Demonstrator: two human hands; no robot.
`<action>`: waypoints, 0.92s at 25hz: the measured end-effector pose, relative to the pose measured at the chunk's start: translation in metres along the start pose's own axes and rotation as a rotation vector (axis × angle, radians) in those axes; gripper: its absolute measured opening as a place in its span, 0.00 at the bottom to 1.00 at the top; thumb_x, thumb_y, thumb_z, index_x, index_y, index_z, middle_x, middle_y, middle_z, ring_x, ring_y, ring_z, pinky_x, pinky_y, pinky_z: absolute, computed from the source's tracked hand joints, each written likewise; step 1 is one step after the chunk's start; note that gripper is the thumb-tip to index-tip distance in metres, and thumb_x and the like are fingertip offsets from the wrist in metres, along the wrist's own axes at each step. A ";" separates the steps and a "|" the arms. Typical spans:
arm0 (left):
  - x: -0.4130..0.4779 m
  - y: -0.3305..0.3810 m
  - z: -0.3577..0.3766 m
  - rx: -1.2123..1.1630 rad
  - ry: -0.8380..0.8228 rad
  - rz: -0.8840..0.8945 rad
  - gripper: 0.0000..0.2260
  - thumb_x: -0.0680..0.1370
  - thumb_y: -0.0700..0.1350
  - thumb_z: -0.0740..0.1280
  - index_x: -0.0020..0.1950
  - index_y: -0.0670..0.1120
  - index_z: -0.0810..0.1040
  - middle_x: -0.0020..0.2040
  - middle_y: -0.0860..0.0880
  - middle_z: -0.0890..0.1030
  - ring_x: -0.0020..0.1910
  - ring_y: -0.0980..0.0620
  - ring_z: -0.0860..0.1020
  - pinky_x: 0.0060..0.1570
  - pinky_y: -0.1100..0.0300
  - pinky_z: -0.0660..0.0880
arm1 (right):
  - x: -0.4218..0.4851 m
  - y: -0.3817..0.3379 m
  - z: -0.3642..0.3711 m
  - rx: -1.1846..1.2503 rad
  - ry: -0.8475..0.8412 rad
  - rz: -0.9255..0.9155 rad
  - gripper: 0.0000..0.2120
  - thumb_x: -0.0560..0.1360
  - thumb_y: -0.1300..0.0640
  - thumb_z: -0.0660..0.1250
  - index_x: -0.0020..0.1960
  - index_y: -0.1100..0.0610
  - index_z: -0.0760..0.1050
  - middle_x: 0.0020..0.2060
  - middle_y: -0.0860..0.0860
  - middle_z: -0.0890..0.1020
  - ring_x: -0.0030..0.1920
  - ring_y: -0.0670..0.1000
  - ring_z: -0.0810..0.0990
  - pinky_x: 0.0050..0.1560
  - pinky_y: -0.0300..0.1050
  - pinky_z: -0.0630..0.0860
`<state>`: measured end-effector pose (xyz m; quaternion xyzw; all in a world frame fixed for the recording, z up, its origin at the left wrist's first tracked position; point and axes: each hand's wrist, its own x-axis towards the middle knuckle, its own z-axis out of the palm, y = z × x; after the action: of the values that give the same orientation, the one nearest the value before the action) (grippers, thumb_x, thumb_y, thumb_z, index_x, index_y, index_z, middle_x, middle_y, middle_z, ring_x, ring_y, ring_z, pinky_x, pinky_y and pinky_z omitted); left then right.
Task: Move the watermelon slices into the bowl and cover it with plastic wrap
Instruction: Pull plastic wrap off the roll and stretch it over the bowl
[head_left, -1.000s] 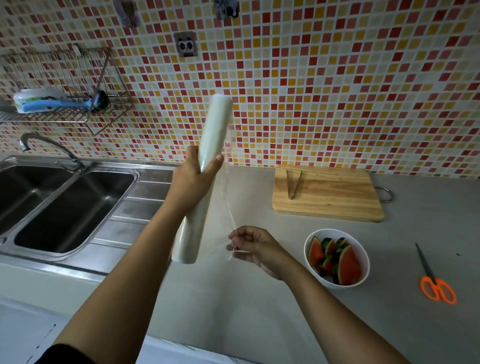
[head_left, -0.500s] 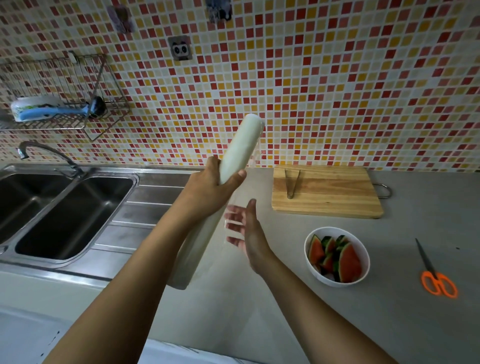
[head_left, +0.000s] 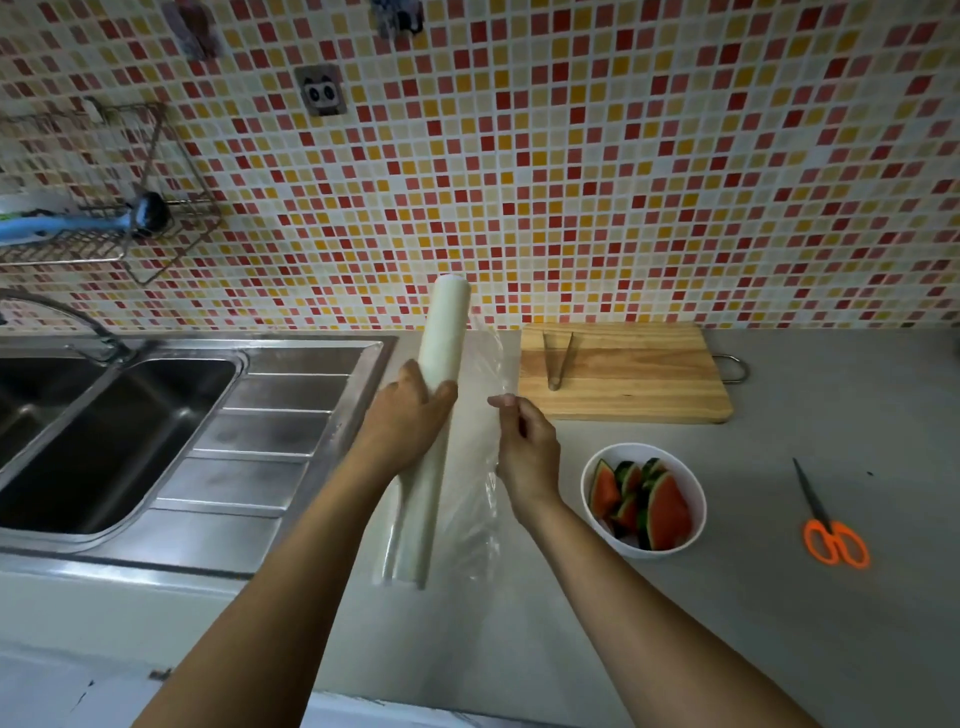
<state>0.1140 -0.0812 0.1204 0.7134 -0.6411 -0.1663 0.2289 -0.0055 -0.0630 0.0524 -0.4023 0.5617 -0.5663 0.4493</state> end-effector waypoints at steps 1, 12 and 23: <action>-0.002 0.000 0.011 -0.021 -0.004 -0.019 0.22 0.77 0.56 0.61 0.62 0.41 0.70 0.56 0.38 0.78 0.52 0.39 0.77 0.47 0.54 0.70 | 0.003 0.007 -0.011 -0.041 0.011 -0.002 0.11 0.79 0.47 0.58 0.44 0.39 0.77 0.44 0.42 0.81 0.48 0.50 0.79 0.50 0.56 0.77; -0.029 0.081 0.112 -0.292 -0.195 -0.022 0.21 0.73 0.58 0.68 0.54 0.48 0.62 0.50 0.46 0.75 0.44 0.46 0.75 0.43 0.55 0.72 | 0.021 0.051 -0.158 -0.312 0.243 0.039 0.12 0.79 0.52 0.59 0.45 0.50 0.80 0.40 0.48 0.83 0.42 0.48 0.80 0.46 0.42 0.73; -0.048 0.127 0.138 -0.246 -0.100 0.142 0.20 0.75 0.54 0.60 0.61 0.43 0.67 0.54 0.39 0.77 0.49 0.40 0.76 0.47 0.50 0.75 | 0.024 0.051 -0.199 -0.319 0.433 -0.101 0.12 0.80 0.56 0.56 0.40 0.54 0.72 0.31 0.43 0.76 0.34 0.41 0.75 0.34 0.38 0.62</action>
<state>-0.0718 -0.0588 0.0702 0.6236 -0.6753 -0.2624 0.2937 -0.2000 -0.0297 -0.0085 -0.3654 0.7060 -0.5651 0.2209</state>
